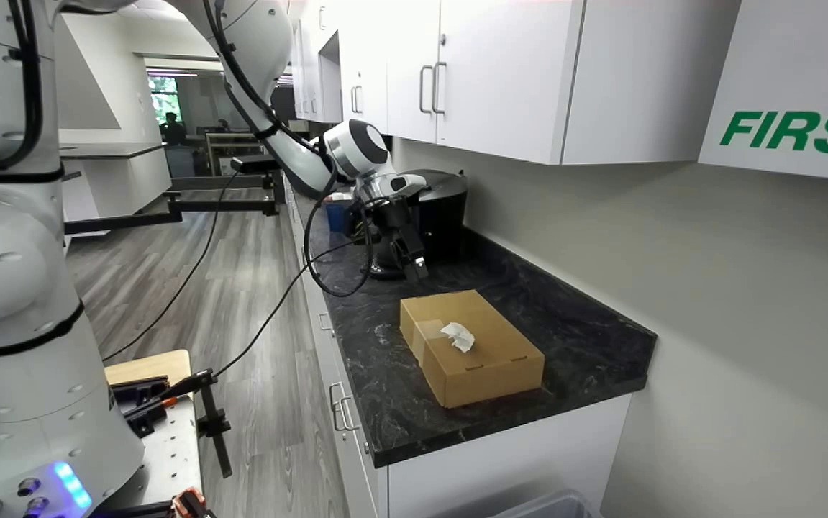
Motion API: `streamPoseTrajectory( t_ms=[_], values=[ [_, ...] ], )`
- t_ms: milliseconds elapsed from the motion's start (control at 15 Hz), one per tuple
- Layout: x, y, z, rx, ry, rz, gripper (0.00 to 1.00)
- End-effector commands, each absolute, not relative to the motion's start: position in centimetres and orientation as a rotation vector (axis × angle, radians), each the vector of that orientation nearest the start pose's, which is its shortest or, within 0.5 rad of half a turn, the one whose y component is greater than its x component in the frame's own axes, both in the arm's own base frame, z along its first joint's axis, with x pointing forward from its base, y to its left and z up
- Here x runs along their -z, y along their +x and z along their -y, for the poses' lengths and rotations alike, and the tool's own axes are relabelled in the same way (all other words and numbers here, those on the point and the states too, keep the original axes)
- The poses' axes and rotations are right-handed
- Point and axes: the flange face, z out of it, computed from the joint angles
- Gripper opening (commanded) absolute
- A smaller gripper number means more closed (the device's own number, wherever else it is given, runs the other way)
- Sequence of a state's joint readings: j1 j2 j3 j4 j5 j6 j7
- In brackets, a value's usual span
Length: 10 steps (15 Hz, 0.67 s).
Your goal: Put the blue can in the bin, place the white paper from the top of the box in the bin
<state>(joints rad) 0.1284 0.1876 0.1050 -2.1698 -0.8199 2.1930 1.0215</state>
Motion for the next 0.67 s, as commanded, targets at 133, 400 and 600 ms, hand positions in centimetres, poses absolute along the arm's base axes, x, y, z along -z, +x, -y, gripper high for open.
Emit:
streamPoseTrajectory(
  t_ms=[133,400,600],
  values=[
    [-31.0,51.3,-6.3,-0.499,2.538,0.19,1.0],
    [-31.3,49.9,-3.7,-0.552,2.641,0.224,1.0],
    [-26.9,52.3,-7.2,-0.595,2.722,0.211,1.0]
  ],
)
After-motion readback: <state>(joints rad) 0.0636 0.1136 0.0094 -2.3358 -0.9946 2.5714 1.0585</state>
